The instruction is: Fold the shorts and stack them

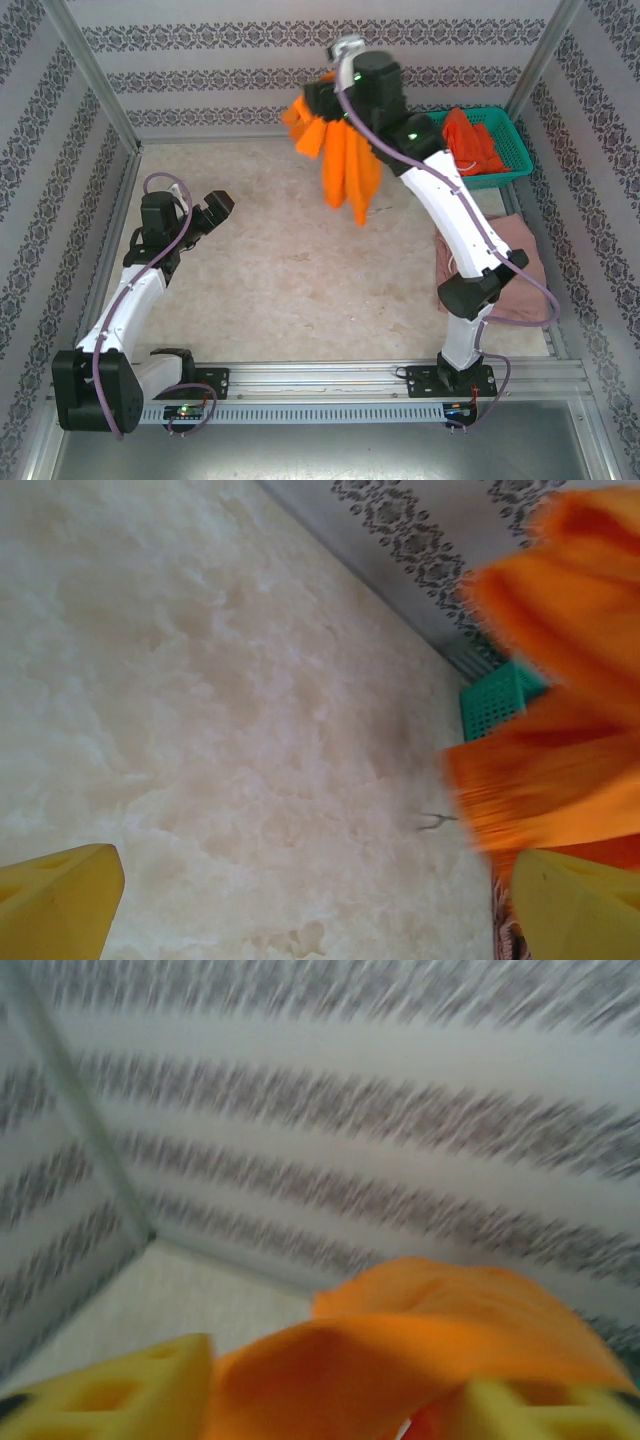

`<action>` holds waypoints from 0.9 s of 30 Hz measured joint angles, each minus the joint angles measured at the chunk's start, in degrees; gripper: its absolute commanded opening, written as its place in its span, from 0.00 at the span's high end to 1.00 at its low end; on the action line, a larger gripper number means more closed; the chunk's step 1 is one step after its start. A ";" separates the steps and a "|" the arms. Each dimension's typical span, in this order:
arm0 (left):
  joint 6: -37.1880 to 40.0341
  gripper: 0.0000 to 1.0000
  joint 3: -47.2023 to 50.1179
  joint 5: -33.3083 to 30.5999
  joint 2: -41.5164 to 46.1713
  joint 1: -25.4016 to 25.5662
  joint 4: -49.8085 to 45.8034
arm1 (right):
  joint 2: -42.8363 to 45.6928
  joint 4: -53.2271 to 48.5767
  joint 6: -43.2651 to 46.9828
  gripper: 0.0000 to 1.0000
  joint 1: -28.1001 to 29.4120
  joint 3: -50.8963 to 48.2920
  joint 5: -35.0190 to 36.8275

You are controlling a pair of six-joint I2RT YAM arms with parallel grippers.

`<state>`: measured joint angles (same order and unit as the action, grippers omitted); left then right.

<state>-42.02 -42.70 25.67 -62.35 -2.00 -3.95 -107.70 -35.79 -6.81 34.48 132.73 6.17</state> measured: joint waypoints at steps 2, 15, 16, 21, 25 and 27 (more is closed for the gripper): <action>-0.02 0.00 -0.50 -0.02 1.95 0.00 -1.33 | -2.14 -3.32 1.29 0.06 1.29 -1.40 -1.14; -0.09 0.04 -2.86 1.16 3.21 0.00 -5.38 | 17.79 -2.12 -5.01 0.06 1.33 -51.41 -3.17; -0.24 0.05 -2.84 1.31 2.69 0.00 -5.40 | 19.63 -0.72 -6.64 0.06 1.03 -55.04 -3.26; -0.52 0.05 -2.84 1.75 1.03 0.00 -5.31 | 21.59 2.97 -9.20 0.07 1.01 -65.29 -3.06; -0.76 0.05 -2.64 2.01 -0.07 0.00 -4.74 | 17.59 3.56 -8.13 0.08 1.68 -67.78 -3.04; -1.11 0.05 -2.40 2.21 -0.81 0.00 -4.13 | 14.78 4.24 -7.50 0.09 2.19 -67.89 -3.04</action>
<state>-43.13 -45.10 27.88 -63.16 -2.00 -8.08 -92.92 -31.55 -14.31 36.67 64.84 3.14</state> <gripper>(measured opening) 0.951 0.916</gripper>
